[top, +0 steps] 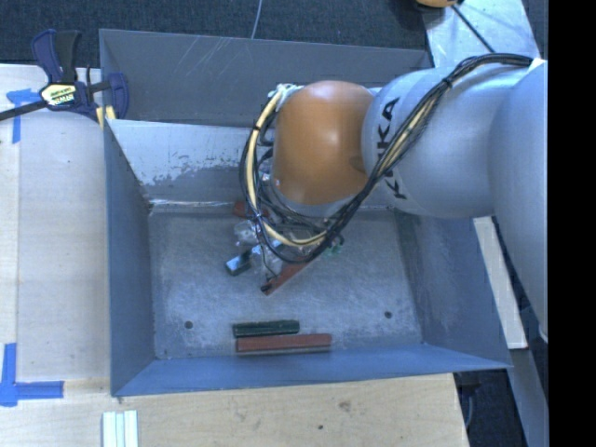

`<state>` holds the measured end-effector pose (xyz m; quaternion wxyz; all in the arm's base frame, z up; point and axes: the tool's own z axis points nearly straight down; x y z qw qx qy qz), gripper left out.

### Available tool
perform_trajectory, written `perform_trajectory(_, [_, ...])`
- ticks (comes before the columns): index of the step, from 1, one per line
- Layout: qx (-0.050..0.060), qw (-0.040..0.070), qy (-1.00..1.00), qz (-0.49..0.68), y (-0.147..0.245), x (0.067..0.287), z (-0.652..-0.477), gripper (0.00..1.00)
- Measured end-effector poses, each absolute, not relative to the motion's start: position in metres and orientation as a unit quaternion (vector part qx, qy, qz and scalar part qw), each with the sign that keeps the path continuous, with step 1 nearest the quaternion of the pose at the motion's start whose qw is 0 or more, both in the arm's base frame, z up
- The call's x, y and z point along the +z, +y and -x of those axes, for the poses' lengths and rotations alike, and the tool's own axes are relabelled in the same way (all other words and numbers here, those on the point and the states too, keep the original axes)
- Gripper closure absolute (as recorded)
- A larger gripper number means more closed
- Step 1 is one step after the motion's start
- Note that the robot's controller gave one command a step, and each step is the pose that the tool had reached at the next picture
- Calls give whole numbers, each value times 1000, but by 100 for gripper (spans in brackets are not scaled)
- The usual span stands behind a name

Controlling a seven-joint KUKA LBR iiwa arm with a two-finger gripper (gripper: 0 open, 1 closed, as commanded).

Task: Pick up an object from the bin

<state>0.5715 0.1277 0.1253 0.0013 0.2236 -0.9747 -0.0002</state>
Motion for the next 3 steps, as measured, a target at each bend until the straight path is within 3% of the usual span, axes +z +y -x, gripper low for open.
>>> perform_trajectory(1, [0, -5, -981, -192, 137, 151, -595, 100])
perform_trajectory(2, [0, 2, -973, -230, 127, 193, -575, 100])
perform_trajectory(3, [0, -5, -975, -221, 134, 224, -578, 100])
